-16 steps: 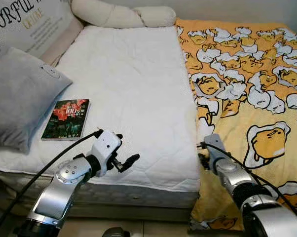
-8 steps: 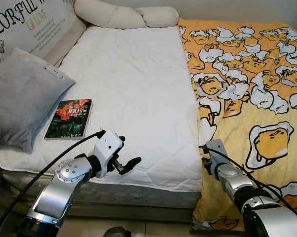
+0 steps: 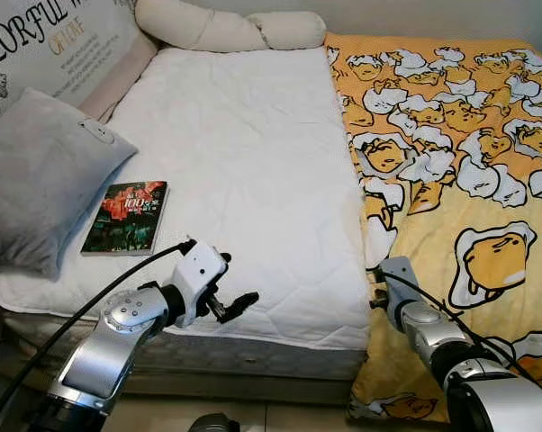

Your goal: Clean up the room

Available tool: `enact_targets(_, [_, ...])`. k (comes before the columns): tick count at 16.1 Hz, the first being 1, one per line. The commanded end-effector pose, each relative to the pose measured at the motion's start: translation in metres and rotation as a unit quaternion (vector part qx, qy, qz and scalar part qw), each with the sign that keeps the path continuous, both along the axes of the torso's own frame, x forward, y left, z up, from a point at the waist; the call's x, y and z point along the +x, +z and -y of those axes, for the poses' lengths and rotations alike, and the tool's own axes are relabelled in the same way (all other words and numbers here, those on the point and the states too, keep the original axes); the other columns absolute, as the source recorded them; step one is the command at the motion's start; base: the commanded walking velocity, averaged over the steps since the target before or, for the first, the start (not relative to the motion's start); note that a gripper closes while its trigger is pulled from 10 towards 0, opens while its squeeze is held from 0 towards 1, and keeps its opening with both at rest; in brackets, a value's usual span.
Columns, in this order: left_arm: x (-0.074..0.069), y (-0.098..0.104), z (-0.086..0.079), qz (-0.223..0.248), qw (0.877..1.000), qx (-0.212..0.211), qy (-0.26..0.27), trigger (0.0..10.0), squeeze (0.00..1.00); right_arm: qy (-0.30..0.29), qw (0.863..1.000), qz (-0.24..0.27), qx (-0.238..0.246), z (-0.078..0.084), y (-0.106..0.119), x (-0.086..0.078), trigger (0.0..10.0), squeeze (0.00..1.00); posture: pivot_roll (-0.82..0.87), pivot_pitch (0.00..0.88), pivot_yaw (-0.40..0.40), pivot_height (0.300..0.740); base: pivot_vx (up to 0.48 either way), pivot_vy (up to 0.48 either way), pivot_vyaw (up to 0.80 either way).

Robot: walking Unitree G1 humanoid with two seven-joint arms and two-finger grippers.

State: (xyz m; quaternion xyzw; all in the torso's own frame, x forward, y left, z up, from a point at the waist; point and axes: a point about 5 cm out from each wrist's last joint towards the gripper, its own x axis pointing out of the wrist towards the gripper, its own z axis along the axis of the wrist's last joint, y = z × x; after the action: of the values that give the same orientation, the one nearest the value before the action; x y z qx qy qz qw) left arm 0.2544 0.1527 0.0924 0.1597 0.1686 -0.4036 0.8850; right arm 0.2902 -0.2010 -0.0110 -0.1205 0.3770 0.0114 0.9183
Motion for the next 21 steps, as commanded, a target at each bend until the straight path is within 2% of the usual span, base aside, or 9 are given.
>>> enact_targets(1, [-0.001,0.004,0.000,0.005,1.000,0.004,-0.005,10.0,0.00,-0.010,1.000,-0.005,0.004,0.005,-0.001,-0.003,0.0,0.00,0.13,0.000,0.027,0.740,0.000,0.000,0.00])
enact_targets(5, [-0.003,0.004,-0.002,0.004,1.000,0.009,-0.004,10.0,0.00,-0.010,1.000,0.001,0.009,0.007,0.001,-0.001,0.0,0.00,0.14,0.000,0.029,0.740,0.000,0.000,0.00])
enact_targets(10, [-0.003,0.004,-0.003,0.006,1.000,0.011,-0.001,10.0,0.00,0.097,0.994,-0.019,0.055,0.001,0.000,-0.004,0.0,0.00,0.13,0.000,0.025,0.740,0.000,0.000,0.00])
enact_targets(14, [-0.006,0.001,0.002,-0.001,1.000,0.006,-0.007,10.0,0.00,0.226,0.965,-0.094,0.092,0.008,-0.009,-0.035,0.0,0.00,0.10,0.000,0.027,0.740,0.000,0.000,0.00])
enact_targets(17, [-0.008,0.000,0.003,-0.004,1.000,0.005,-0.011,10.0,0.00,0.293,0.944,-0.101,0.113,0.005,-0.002,-0.050,0.0,0.00,0.10,0.000,0.031,0.740,0.000,0.000,0.00])
enact_targets(20, [-0.008,-0.002,0.003,-0.006,1.000,0.007,-0.012,10.0,0.00,0.289,0.945,-0.096,0.116,0.004,0.003,-0.054,0.0,0.00,0.09,0.000,0.033,0.740,0.000,0.000,0.00])
enact_targets(21, [-0.008,-0.003,0.003,-0.007,1.000,0.008,-0.013,10.0,0.00,0.267,0.956,-0.087,0.086,0.006,0.000,-0.053,10.0,0.00,0.09,0.000,0.033,0.740,0.000,0.000,0.00])
